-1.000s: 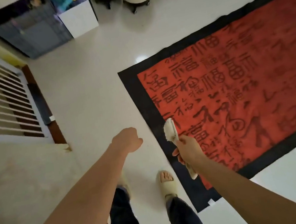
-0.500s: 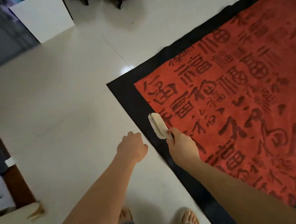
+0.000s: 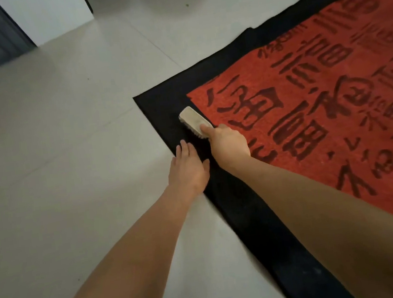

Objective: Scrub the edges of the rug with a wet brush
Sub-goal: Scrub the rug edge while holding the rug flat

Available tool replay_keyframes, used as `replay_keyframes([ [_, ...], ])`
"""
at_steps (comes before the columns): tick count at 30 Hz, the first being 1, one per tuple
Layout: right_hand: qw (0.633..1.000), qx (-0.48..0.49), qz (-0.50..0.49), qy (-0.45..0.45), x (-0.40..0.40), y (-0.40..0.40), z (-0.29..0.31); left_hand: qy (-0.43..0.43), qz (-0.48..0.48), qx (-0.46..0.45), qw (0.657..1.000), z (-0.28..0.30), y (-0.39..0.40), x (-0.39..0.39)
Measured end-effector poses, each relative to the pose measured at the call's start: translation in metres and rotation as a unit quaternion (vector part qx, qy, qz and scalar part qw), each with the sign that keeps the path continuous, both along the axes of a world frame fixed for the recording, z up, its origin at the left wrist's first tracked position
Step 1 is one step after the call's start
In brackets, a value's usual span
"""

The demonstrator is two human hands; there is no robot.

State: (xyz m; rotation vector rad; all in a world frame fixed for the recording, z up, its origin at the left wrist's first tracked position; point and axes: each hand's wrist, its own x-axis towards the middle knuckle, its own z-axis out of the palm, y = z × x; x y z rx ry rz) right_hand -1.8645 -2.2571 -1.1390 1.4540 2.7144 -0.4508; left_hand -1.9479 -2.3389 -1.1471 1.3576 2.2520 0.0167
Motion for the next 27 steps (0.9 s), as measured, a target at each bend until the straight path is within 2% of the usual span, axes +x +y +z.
replay_keyframes([
  [5,0.999,0.007,0.028,-0.019,0.008,-0.008,-0.021,0.061,-0.064,-0.087,0.992,-0.02,-0.004,-0.005],
  [10,0.999,-0.012,0.014,-0.041,0.067,-0.044,-0.013,0.1,-0.03,-0.119,0.987,-0.008,0.002,0.019],
  [12,0.999,-0.022,-0.005,-0.04,0.091,-0.064,-0.013,0.097,-0.051,-0.084,0.99,-0.011,0.002,0.039],
  [15,0.998,-0.033,-0.043,-0.035,0.126,-0.091,-0.011,0.046,-0.123,-0.045,0.99,-0.02,-0.011,0.065],
  [19,0.99,-0.065,-0.113,-0.05,0.176,-0.137,-0.004,0.085,-0.188,-0.099,0.973,-0.021,-0.029,0.089],
  [23,0.978,-0.077,-0.183,-0.059,0.221,-0.182,0.002,0.114,-0.132,-0.163,0.971,-0.005,-0.019,0.105],
  [25,0.968,-0.087,-0.228,-0.052,0.23,-0.194,0.005,0.127,-0.162,-0.138,0.969,-0.001,-0.025,0.122],
  [27,0.963,-0.096,-0.249,-0.026,0.221,-0.196,0.011,0.094,-0.237,-0.105,0.961,-0.003,-0.047,0.15],
])
